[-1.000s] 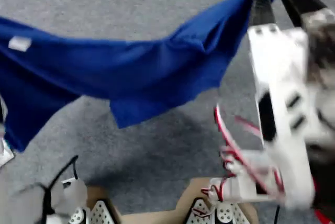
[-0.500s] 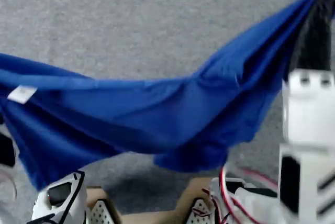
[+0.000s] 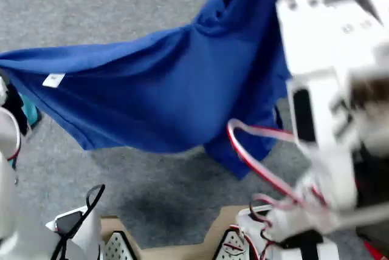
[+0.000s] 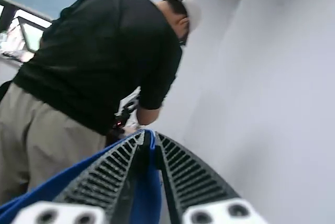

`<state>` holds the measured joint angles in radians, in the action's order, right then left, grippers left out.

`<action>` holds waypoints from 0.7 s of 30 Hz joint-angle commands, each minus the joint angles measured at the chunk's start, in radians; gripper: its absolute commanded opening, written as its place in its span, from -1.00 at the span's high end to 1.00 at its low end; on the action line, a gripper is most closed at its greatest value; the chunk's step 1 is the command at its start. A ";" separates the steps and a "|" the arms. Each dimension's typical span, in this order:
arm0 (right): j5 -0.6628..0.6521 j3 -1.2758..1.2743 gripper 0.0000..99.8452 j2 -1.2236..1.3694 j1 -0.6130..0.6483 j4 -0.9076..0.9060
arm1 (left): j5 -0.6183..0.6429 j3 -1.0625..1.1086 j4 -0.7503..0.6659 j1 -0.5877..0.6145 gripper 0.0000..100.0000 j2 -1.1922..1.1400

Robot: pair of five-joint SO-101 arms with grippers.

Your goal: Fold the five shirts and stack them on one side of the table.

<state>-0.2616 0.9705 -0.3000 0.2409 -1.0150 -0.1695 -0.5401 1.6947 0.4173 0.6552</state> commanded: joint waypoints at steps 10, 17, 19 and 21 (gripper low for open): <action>-0.089 0.071 0.99 0.079 0.266 0.203 | 0.052 0.133 -0.201 0.170 0.96 0.005; -0.103 0.272 0.99 0.077 0.268 0.003 | 0.054 0.126 -0.206 0.173 0.96 0.027; -0.104 0.337 0.99 0.077 0.268 -0.049 | 0.052 0.130 -0.206 0.166 0.96 0.064; -0.106 0.389 0.99 0.077 0.268 -0.084 | 0.052 0.132 -0.206 0.164 0.96 0.104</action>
<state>-0.3552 1.2804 -0.2217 0.4956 -1.0579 -0.1235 -0.4066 1.5106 0.5815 0.7073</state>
